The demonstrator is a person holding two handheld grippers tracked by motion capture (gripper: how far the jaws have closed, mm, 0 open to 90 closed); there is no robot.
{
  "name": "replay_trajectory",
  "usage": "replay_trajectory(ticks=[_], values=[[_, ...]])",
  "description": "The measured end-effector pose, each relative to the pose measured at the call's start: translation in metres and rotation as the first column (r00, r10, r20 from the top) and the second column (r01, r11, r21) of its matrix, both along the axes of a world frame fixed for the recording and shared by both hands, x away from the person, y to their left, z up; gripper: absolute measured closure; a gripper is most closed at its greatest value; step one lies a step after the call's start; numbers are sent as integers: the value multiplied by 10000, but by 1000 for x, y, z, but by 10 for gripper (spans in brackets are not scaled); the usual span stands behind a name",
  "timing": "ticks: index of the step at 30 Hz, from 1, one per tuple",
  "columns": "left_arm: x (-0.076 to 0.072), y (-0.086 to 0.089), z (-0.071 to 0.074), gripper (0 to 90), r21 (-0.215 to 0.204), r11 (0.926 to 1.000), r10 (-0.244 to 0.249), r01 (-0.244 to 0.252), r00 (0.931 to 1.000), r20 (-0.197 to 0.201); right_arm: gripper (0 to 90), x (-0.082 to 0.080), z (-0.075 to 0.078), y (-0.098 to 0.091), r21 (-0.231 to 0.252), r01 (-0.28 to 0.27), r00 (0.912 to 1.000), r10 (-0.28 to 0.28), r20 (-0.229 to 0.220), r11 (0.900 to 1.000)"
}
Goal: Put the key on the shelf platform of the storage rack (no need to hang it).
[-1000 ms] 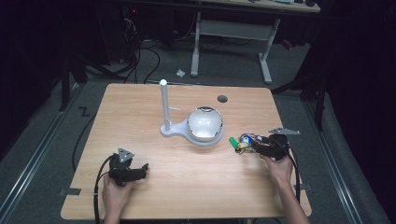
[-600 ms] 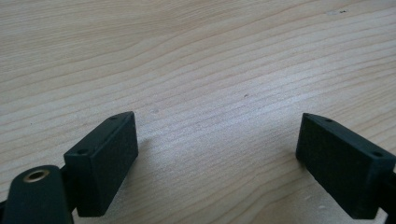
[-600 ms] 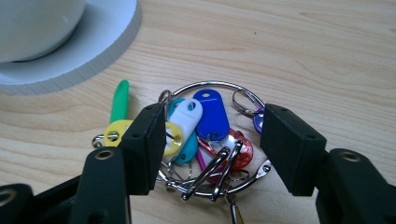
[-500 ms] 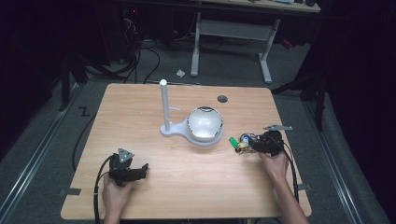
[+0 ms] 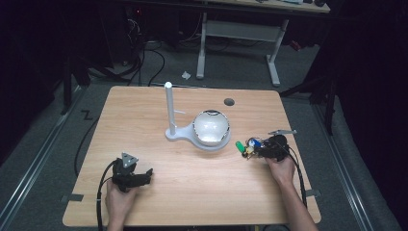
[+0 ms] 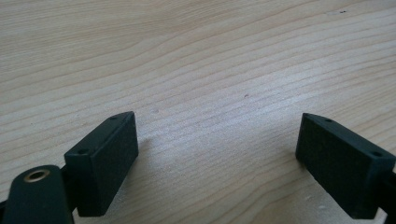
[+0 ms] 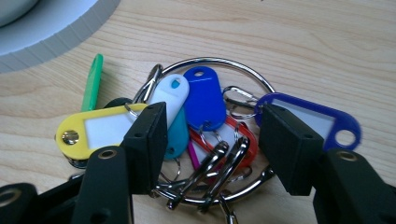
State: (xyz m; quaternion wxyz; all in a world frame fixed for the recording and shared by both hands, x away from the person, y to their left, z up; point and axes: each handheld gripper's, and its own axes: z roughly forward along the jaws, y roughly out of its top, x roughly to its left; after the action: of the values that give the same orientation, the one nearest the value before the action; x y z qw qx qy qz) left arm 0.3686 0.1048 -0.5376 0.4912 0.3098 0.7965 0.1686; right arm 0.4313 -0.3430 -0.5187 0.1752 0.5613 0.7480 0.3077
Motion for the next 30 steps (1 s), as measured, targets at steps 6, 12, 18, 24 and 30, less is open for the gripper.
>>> replay_trajectory(ticks=[6, 12, 18, 24, 30], values=[[0, 0, 0, 134, -39, 10000, 43, -43, 10000, -13, 520, 0, 1, -2, 194, -141, 9999, 142, -62, 9997], [0, 0, 0, 133, -28, 10000, 28, -28, 10000, -19, 586, 1, 1, -7, 579, -98, 9996, 113, -250, 9983], [0, 0, 0, 134, -37, 10000, 40, -40, 10000, -26, 499, -1, 1, 2, -223, -442, 9990, 441, -31, 9988], [0, 0, 0, 134, -33, 10000, 33, -33, 10000, -22, 523, -1, 1, 12, -917, -485, 9988, 493, 67, 9946], [0, 0, 0, 134, -23, 10000, 23, -23, 10000, -16, 625, -2, 2, 14, -1103, -674, 9976, 688, 87, 9916]])
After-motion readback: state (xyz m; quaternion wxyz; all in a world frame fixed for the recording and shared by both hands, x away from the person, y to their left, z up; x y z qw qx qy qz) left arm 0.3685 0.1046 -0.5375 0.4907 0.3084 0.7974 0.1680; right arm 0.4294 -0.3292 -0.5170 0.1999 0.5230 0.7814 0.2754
